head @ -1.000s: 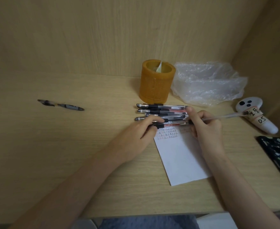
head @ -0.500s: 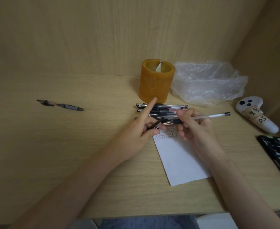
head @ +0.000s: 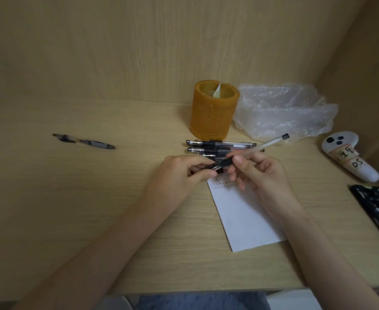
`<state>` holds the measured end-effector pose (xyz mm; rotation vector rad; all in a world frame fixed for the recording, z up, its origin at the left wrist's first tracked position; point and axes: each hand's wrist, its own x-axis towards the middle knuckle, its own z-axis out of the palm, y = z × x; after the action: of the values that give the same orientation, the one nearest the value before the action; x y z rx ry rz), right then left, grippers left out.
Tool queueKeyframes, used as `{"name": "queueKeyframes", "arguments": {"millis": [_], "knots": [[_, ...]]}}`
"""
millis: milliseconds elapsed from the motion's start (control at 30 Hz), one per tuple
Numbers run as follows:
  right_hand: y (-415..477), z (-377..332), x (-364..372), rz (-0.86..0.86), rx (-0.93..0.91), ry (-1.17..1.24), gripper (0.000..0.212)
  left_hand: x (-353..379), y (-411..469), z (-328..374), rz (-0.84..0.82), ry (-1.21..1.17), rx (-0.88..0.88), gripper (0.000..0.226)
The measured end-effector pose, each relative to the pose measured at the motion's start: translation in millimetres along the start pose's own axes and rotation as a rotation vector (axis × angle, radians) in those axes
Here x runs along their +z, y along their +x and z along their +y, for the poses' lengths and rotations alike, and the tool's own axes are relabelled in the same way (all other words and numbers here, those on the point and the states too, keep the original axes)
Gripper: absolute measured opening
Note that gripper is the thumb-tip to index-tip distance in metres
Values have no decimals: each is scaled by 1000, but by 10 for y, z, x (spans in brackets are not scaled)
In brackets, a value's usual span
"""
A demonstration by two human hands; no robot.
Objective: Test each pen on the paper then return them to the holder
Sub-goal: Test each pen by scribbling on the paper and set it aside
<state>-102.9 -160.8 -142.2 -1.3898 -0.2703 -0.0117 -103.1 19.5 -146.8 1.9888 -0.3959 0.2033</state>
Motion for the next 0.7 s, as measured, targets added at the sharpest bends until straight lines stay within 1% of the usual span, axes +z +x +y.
{"name": "queueKeyframes", "arguments": {"millis": [67, 167, 300, 367, 433, 500, 600, 700], "knots": [[6, 18, 8, 2, -15, -36, 21, 1, -3, -9, 12, 27, 6, 23], [17, 33, 23, 9, -27, -72, 20, 34, -6, -15, 4, -2, -16, 19], [16, 40, 41, 14, -30, -94, 15, 46, -23, -11, -12, -3, -10, 22], [15, 42, 47, 15, -29, -95, 12, 42, -22, -14, 7, -19, -4, 22], [22, 42, 57, 9, -38, -96, 11, 39, -21, -4, 34, -28, -7, 28], [28, 38, 64, -1, -37, -92, 11, 50, -21, -12, 32, -33, -9, 21], [35, 40, 49, -9, -37, -88, 16, 69, -32, -13, 14, -28, -6, 18], [40, 42, 52, -26, -35, -79, 16, 58, -21, -14, 16, -42, -13, 16]]}}
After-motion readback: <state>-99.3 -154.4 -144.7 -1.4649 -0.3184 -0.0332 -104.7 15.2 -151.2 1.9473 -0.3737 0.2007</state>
